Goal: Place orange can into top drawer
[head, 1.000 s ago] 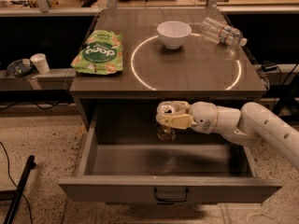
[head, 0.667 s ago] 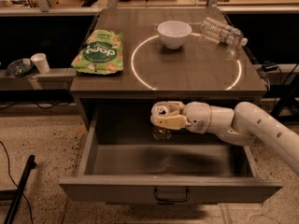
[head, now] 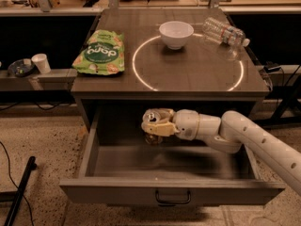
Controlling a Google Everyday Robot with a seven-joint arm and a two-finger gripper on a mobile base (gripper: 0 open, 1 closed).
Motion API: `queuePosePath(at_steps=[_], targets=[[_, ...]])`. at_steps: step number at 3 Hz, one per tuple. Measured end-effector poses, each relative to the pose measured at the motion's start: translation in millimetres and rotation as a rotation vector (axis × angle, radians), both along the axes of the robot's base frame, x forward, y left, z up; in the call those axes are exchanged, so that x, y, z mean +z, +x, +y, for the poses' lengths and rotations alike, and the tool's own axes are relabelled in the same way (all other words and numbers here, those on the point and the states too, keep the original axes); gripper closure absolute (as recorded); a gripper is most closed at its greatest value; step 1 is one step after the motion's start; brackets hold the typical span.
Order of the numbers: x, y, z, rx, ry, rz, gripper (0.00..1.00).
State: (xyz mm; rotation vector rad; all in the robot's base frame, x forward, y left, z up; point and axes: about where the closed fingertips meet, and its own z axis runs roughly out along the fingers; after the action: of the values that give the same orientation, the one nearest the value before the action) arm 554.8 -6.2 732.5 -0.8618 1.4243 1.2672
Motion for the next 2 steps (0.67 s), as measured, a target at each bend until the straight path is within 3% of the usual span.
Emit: queuePosePath(at_steps=[2], targets=[[-34.1,8.5,8.6,0.022,0.035,-0.028,1.0]])
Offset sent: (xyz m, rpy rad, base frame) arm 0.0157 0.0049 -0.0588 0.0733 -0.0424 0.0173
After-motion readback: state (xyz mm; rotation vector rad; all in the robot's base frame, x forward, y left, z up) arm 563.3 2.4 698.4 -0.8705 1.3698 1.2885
